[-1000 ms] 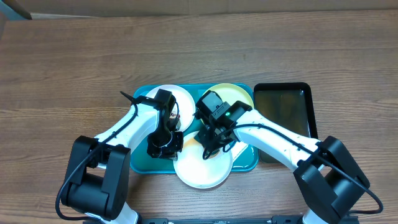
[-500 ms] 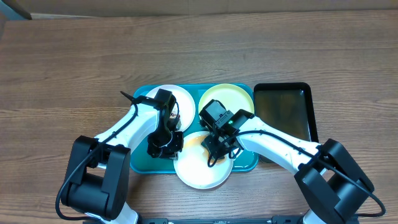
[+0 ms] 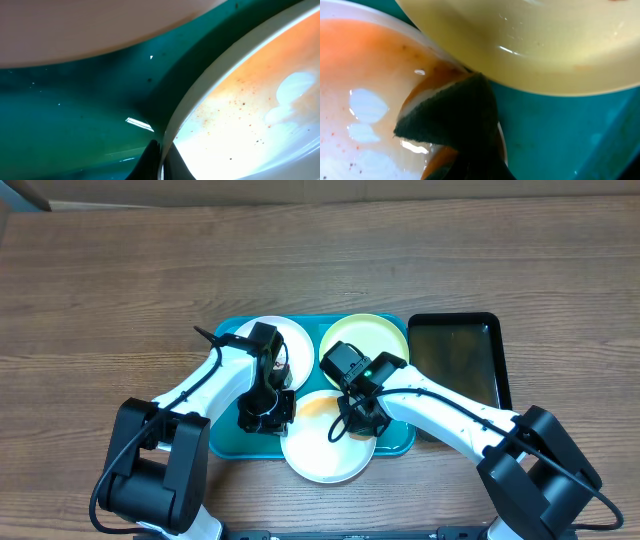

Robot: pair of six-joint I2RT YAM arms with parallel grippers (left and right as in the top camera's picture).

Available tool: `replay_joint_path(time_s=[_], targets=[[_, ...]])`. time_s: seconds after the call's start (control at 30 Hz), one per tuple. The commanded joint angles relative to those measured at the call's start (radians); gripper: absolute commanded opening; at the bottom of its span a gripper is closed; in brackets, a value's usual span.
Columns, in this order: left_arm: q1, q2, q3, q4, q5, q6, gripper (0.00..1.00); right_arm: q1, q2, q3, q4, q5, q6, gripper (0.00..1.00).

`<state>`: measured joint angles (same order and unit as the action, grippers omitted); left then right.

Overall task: Clean dirty plates on tray and stack at the side
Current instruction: 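Scrub the bottom white plate with the sponge while left gripper holds it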

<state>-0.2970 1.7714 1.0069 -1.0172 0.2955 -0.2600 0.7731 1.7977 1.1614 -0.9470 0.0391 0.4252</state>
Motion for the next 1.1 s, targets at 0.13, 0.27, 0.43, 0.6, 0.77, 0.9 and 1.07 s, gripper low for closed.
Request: replay_joint_path(time_s=[0.13,0.27,0.43,0.6,0.77,0.9,1.07], targets=[[0.002,0.007,0.010,-0.003,-0.066,-0.018,0.04,-0.011,-0.110,0.068,0.062,-0.063,0.018,0.04],[0.002,0.007,0.010,-0.003,-0.066,-0.018,0.04,-0.005,-0.088,0.065,0.084,-0.136,0.017,0.04],[0.002,0.007,0.010,-0.002,-0.066,-0.018,0.04,0.011,-0.058,0.034,0.119,-0.146,0.017,0.04],[0.002,0.007,0.010,-0.002,-0.066,-0.018,0.04,0.024,-0.004,0.022,0.156,-0.198,-0.014,0.04],[0.002,0.007,0.010,-0.003,-0.066,-0.018,0.04,0.039,0.044,0.022,0.199,-0.235,-0.036,0.04],[0.002,0.007,0.010,-0.003,-0.066,-0.018,0.04,0.037,0.066,0.022,0.223,-0.206,-0.035,0.04],[0.002,0.007,0.010,-0.006,-0.066,-0.018,0.04,0.011,0.066,0.022,0.183,-0.059,0.053,0.04]])
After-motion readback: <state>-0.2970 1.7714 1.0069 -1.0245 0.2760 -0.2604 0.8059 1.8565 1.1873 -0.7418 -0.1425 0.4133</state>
